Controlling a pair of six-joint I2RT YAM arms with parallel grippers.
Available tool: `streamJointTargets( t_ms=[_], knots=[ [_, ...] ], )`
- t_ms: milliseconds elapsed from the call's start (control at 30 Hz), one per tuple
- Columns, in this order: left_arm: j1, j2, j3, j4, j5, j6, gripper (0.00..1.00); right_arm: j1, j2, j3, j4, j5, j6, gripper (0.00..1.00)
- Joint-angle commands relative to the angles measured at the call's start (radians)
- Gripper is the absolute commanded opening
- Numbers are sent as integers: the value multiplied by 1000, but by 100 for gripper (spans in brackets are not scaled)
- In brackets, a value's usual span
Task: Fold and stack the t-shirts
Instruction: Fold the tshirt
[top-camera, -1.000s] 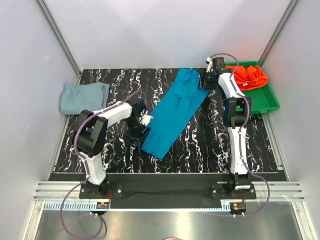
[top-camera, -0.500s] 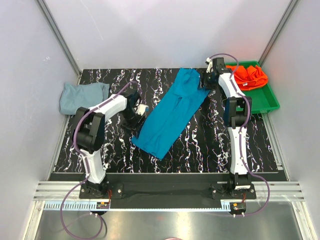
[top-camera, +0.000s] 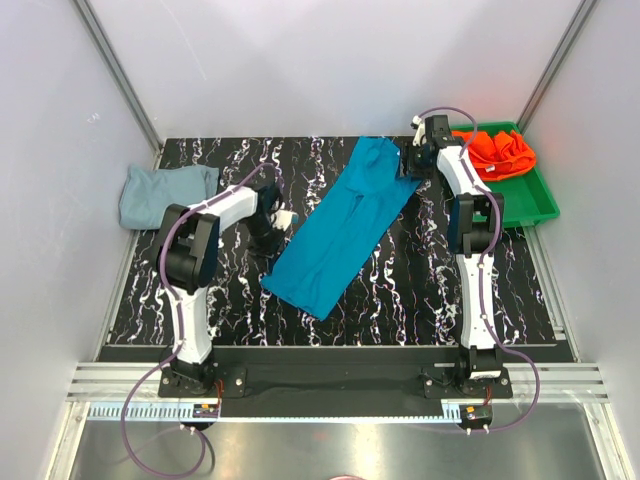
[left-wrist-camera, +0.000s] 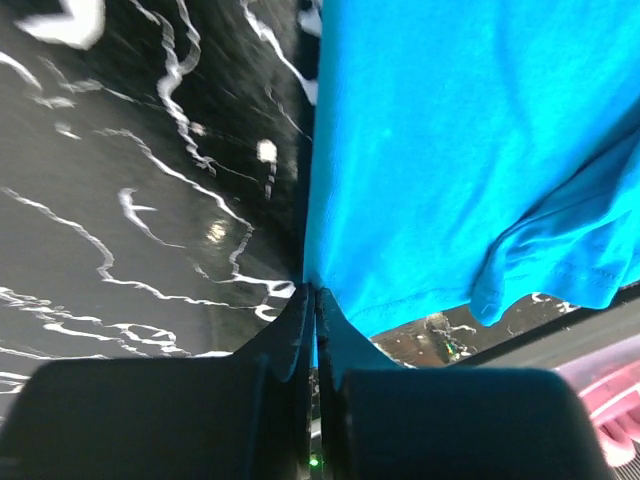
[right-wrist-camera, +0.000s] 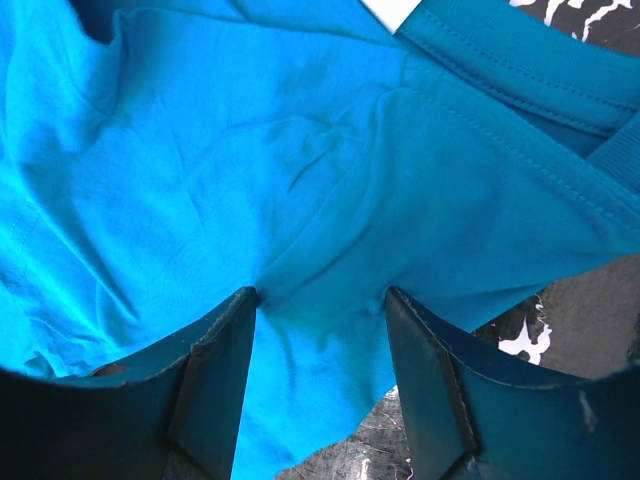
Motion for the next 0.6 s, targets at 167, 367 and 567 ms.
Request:
streamJointTargets(
  t_ms=[167,367,567],
  knots=[
    [-3,-158,-146,-10,83,-3,0,5,9,85,-3,12,-8,63],
    [-8,-230,-234,-3,86,-1,0,17,56,174,-3,15,-10,64],
    [-35,-255,-242,-2,84,-1,0,33,43,167,-26,-6,-1,65]
  ],
)
